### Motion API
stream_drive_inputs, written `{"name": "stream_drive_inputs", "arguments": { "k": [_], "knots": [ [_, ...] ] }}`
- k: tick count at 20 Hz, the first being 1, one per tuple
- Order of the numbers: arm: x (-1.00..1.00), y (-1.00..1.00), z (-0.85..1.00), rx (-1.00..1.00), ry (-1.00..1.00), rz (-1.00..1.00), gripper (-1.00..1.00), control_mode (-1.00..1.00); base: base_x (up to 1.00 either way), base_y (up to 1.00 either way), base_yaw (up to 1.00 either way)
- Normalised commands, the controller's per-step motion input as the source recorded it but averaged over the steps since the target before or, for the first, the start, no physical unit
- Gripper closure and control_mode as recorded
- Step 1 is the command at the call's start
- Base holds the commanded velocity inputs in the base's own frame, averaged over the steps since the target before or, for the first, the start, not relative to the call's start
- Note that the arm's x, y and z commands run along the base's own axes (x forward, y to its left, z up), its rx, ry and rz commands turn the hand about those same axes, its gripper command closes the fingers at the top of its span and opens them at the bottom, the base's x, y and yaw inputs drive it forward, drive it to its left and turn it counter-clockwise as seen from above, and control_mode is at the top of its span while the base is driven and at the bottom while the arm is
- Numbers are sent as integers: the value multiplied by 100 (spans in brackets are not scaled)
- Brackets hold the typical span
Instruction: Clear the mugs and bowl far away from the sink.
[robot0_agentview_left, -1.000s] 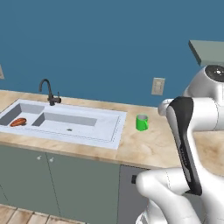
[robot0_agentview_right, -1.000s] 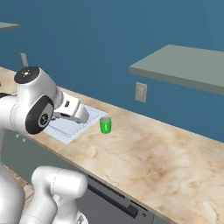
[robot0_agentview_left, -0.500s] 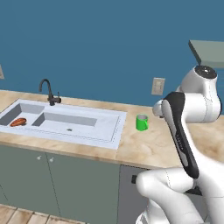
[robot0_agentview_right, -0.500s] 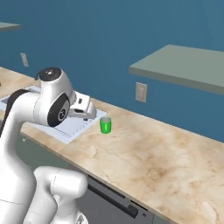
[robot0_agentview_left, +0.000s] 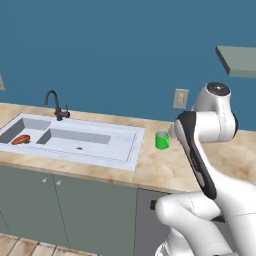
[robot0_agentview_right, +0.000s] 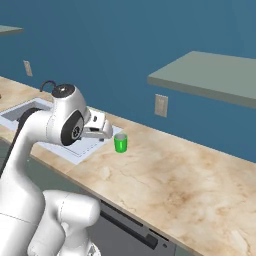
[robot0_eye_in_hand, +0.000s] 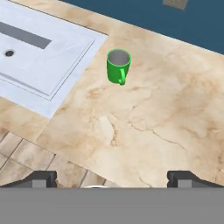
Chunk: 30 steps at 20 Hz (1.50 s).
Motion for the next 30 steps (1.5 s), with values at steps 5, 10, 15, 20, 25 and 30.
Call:
{"name": "stream_drive_inputs", "arguments": {
  "k": [5, 10, 15, 20, 25, 30],
  "knots": [
    [26, 0, -43, 3, 4, 4, -100, -100, 0, 0, 0],
    [33, 0, -32, 0, 0, 4, -100, -100, 0, 0, 0],
    [40, -1, -17, -1, 0, 1, -100, -100, 0, 0, 0],
    [39, -7, -14, 0, 4, 1, -100, -100, 0, 0, 0],
    [31, -9, -11, 0, 2, 2, -100, -100, 0, 0, 0],
    [26, -5, -13, 0, 0, 3, -100, -100, 0, 0, 0]
  ]
}}
